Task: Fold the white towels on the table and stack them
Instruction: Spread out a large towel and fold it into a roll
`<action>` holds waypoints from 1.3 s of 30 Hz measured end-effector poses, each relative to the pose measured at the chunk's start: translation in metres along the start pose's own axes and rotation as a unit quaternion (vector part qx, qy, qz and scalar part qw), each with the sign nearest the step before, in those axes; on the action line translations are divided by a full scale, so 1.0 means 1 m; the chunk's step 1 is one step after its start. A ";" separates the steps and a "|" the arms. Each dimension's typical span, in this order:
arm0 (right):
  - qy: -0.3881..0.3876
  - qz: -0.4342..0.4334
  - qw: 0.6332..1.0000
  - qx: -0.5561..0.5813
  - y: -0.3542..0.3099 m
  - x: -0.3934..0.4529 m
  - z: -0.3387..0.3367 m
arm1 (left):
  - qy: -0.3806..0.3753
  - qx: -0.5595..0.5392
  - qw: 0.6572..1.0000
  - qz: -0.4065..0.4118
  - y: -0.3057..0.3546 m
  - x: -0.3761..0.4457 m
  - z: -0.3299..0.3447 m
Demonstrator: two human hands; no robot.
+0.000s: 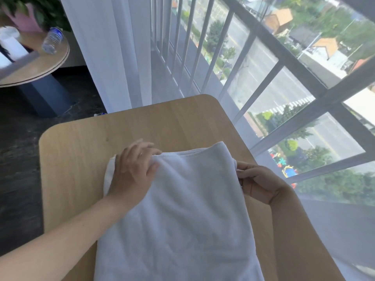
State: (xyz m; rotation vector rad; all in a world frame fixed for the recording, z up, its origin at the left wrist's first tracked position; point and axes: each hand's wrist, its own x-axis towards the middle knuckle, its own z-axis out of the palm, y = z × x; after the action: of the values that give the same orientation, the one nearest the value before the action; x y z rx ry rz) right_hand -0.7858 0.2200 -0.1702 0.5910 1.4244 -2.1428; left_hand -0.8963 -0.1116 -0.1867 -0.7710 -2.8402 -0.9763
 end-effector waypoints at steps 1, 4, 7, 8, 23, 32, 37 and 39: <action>0.013 -0.006 1.000 0.020 0.003 0.000 0.000 | -0.014 -0.027 0.999 0.041 0.013 -0.003 0.005; 0.042 -0.017 0.999 0.026 0.015 -0.001 0.004 | -0.113 -0.122 0.980 0.108 0.049 -0.003 0.025; 0.031 -0.021 0.999 -0.011 0.022 -0.003 0.011 | -0.163 -0.168 0.964 0.125 0.076 0.010 0.042; 0.027 -0.024 0.999 -0.015 0.023 -0.004 0.012 | -0.167 -0.176 0.961 0.133 0.083 0.017 0.047; 0.168 -0.111 0.970 -0.137 -0.016 -0.001 0.026 | -0.191 -0.192 0.944 0.189 0.095 0.061 0.062; 0.450 -0.168 0.848 -0.225 -0.005 0.038 0.035 | -0.175 -0.110 0.961 0.182 0.099 0.058 0.068; 0.472 -0.103 0.855 -0.189 0.012 0.027 0.025 | -0.174 -0.016 0.976 0.131 0.086 0.040 0.071; 0.466 -0.068 0.852 -0.228 0.011 0.027 0.023 | -0.188 0.050 0.971 0.137 0.082 0.026 0.075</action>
State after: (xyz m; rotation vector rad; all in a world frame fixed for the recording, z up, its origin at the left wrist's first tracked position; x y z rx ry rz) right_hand -0.8023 0.1903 -0.1858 1.4780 2.4278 -1.5006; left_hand -0.8719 -0.0008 -0.1952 -1.4240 -2.9317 -0.7038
